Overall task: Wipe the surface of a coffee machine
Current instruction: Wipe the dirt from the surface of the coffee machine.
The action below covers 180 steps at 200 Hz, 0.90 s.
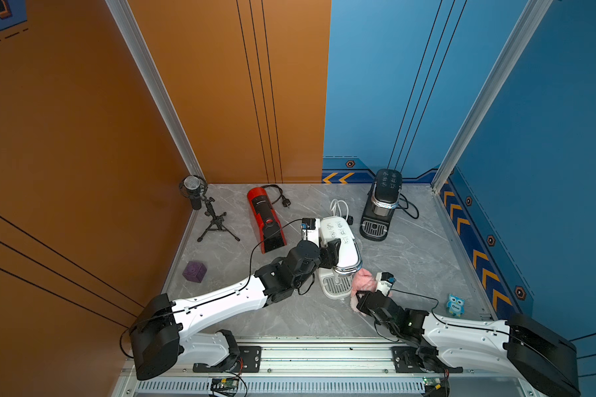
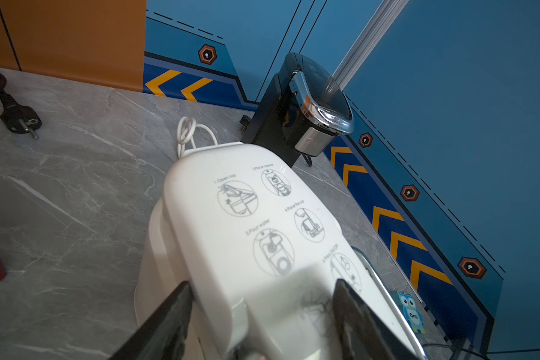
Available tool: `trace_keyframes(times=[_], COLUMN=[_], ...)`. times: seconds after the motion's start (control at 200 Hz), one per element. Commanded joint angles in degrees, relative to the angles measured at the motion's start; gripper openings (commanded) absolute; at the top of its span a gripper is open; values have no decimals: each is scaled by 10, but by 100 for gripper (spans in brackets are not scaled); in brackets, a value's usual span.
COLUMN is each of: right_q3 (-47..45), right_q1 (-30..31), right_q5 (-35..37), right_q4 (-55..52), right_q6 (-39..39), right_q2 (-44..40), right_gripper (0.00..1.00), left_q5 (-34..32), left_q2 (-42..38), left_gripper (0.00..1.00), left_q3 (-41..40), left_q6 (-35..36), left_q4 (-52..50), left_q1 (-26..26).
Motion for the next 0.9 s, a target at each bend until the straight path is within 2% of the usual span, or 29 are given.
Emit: trace_keyframes(times=[0.0,0.11,0.27,0.345,0.515,0.751,0.896], right_q3=[14,27,30,31,52,88,117], right_q1=[49,100,107,108,46,69,92], right_q5=[-9,37,68,75,20,13,29], right_q4=[7,-41,-88,-85,-59,-44,-84], right_q6=[51,100,148,145,85,95,124], right_q2=[37,45,24,22,43,93,114], right_gripper=[0,0,0,0,0,0,0], left_q5=[27,26,25,27,33,47,50], left_q2=[33,21,12,11,-1,-24,-30], left_gripper=[72,72,72,72,72,72,72], left_q3=[-45,-50,-54,-57,-62,-71,-79], left_q6=[19,20,22,23,30,32,31], left_q4=[-149,-152,-154,-155,-158,-158,-158], left_q1=[-13,-11,-7,-5,8,33,41])
